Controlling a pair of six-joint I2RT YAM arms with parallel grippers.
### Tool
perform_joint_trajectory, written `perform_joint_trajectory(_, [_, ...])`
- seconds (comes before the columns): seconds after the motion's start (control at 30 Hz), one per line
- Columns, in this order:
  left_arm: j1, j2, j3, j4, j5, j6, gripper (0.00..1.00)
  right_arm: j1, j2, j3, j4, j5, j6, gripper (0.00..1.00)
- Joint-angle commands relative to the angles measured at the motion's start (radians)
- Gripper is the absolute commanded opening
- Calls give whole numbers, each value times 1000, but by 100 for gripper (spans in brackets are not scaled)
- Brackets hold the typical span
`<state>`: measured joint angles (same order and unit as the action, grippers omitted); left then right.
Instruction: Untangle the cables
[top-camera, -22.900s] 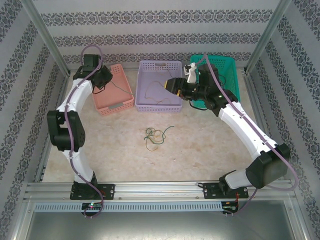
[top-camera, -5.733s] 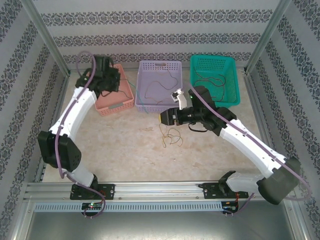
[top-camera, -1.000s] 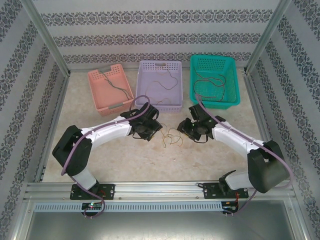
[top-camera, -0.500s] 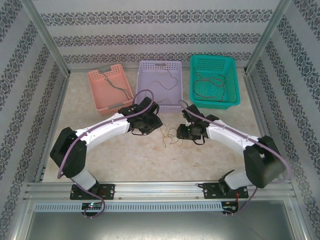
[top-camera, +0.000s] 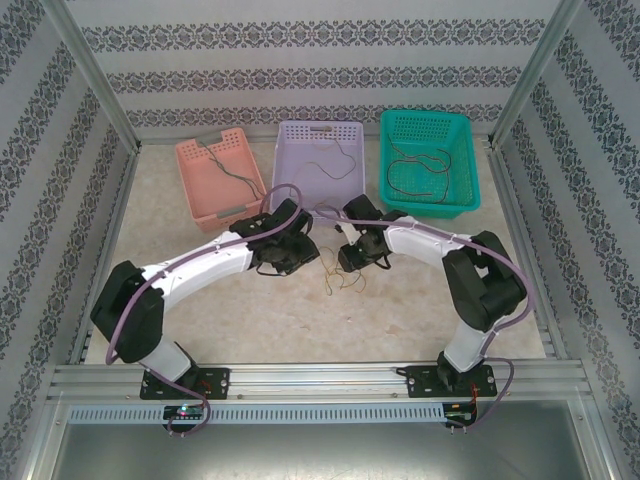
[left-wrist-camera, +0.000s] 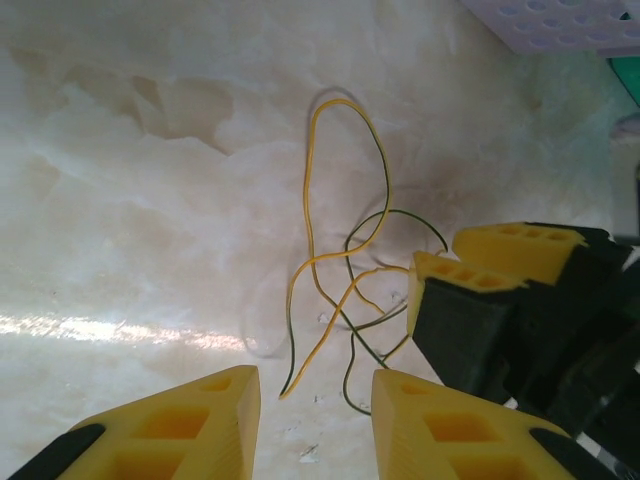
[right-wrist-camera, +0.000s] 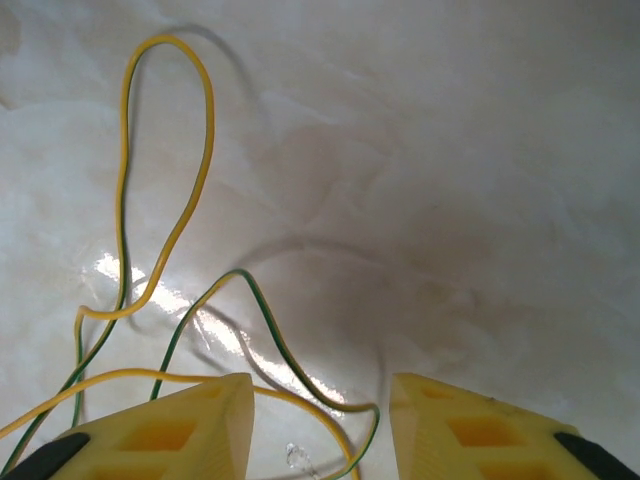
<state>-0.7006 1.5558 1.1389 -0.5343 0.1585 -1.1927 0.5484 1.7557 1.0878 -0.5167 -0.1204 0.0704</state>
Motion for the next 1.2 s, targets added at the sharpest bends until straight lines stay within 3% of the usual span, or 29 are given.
perform_joint_trajectory(0.0, [13, -52, -29, -49, -23, -10, 34, 16, 39, 36, -23, 2, -27, 31])
perform_joint_trajectory(0.17, [18, -87, -47, -57, -33, -18, 34, 18, 17, 25, -7, 45, -20, 0])
perform_joint_trajectory(0.4, [23, -129, -67, -67, -61, -32, 34, 22, -296, -5, -28, 136, -9, 0])
perform_joint_trajectory(0.6, [26, -192, -58, -64, -147, -45, 36, 19, -496, 117, -123, 121, 14, 0])
perform_joint_trajectory(0.73, [27, -248, -42, -30, -208, -52, 39, 11, -570, 206, -127, 119, 23, 0])
perform_joint_trajectory(0.97, [33, -319, 4, 92, -214, -82, 56, -34, -591, 285, -109, 14, 25, 0])
perform_joint_trajectory(1.07, [36, -344, 47, 146, -206, 5, 54, -45, -586, 287, -120, -6, 24, 0])
perform_joint_trajectory(1.17, [47, -335, 113, 142, -130, 166, 54, -48, -588, 280, -121, -24, 21, 0])
